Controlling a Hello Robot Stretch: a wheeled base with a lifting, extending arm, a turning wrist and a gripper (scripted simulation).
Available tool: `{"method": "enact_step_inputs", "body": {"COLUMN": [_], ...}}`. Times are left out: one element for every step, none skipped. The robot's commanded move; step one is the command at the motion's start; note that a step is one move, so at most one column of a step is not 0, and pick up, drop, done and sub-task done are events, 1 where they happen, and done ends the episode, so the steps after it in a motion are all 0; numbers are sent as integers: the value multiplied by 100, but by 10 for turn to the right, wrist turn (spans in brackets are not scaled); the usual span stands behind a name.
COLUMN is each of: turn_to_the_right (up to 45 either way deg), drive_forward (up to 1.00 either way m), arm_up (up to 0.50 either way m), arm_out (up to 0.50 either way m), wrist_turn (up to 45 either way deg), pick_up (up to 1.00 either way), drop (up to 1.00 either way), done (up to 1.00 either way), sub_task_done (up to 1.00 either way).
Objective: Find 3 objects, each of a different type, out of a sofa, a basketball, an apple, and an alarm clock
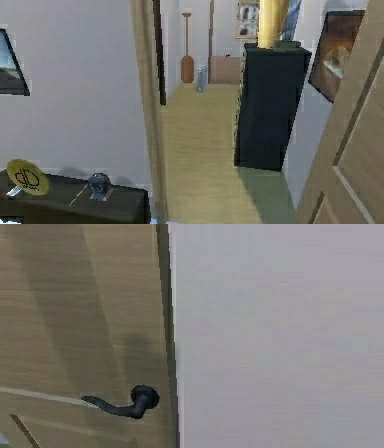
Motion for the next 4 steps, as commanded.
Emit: {"method": "enact_step_inputs", "body": {"turn_to_the_right": [90,0,-150,0], "drive_forward": [0,100,0,85], "arm_up": [0,0,0,0], "arm_out": [0,0,0,0], "wrist_turn": [0,0,0,0], "pick_up": [0,0,0,0], "drop": [0,0,0,0], "done": [0,0,0,0], "sub_task_done": [0,0,0,0]}}
